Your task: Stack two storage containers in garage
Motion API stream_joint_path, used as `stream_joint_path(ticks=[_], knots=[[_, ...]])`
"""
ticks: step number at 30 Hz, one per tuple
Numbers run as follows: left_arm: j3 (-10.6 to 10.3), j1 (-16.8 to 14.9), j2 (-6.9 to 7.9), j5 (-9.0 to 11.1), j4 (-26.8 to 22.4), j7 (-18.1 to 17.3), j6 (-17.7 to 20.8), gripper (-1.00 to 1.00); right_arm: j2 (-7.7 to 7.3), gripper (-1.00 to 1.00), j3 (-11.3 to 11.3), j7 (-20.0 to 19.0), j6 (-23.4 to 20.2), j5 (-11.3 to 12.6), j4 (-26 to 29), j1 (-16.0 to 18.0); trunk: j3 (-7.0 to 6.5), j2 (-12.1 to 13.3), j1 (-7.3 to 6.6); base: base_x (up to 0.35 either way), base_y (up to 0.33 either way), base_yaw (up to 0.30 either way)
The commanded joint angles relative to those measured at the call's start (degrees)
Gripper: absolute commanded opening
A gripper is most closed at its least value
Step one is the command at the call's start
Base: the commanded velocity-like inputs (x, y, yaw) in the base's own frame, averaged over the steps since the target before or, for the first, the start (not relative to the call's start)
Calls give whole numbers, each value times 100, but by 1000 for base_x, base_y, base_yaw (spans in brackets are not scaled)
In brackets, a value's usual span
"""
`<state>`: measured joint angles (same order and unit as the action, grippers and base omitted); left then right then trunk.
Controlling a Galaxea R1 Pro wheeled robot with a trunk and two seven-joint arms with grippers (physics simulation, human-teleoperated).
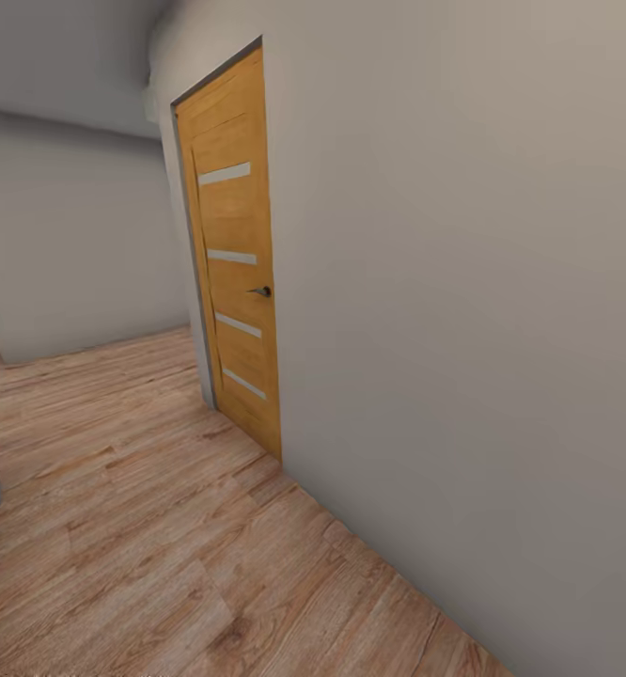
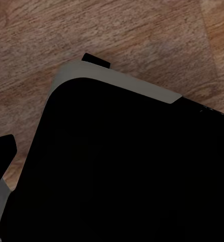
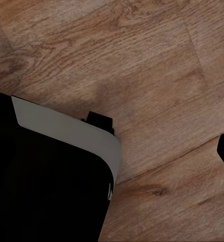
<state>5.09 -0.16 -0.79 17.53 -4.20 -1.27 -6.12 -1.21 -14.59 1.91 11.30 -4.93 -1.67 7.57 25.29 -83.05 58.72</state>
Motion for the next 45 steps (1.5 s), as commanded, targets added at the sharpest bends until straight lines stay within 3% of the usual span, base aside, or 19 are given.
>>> stream_joint_path(ticks=[1, 45], knots=[[44, -2, -4, 5, 0, -13, -12, 100, 1, 100, -1, 20, 30, -52, -18, 7, 5, -3, 1, 110, 0, 273], [44, -2, 0, 14, 1, -13, -3, 100, -1, 100, 0, 20, 36, -52, -18, 7, 5, -3, 1, 107, 0, 274]])
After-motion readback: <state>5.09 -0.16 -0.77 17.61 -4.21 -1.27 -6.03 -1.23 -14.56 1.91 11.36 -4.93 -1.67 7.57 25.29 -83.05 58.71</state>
